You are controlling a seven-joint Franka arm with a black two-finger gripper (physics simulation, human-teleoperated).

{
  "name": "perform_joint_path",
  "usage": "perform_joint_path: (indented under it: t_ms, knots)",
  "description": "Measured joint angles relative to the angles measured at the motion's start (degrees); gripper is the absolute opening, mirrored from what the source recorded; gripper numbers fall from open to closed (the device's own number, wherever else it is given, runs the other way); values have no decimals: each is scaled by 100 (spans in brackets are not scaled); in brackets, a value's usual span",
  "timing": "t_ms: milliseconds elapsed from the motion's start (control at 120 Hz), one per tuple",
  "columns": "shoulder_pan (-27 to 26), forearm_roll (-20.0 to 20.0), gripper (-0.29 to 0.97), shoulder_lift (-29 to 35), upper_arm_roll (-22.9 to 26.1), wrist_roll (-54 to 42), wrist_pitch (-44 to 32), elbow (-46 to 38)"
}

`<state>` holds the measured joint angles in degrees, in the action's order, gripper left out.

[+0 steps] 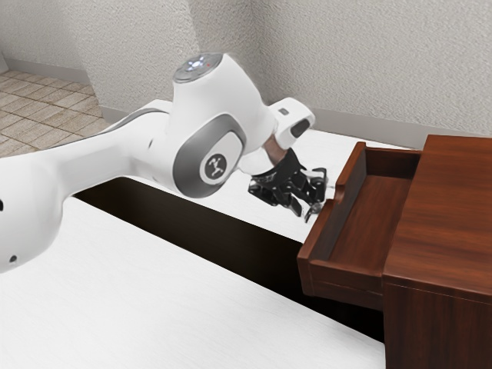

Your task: Pull the drawer handle with one arm to open the drawer

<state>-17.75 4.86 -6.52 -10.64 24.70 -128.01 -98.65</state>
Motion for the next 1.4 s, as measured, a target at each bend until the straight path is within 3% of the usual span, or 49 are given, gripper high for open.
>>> perform_joint_path:
  t_ms: [917,1400]
  knots:
    - [571,-358,13,554,34,377,-107,-633]
    - [495,-362,21,515,-13,489,-160,-652]
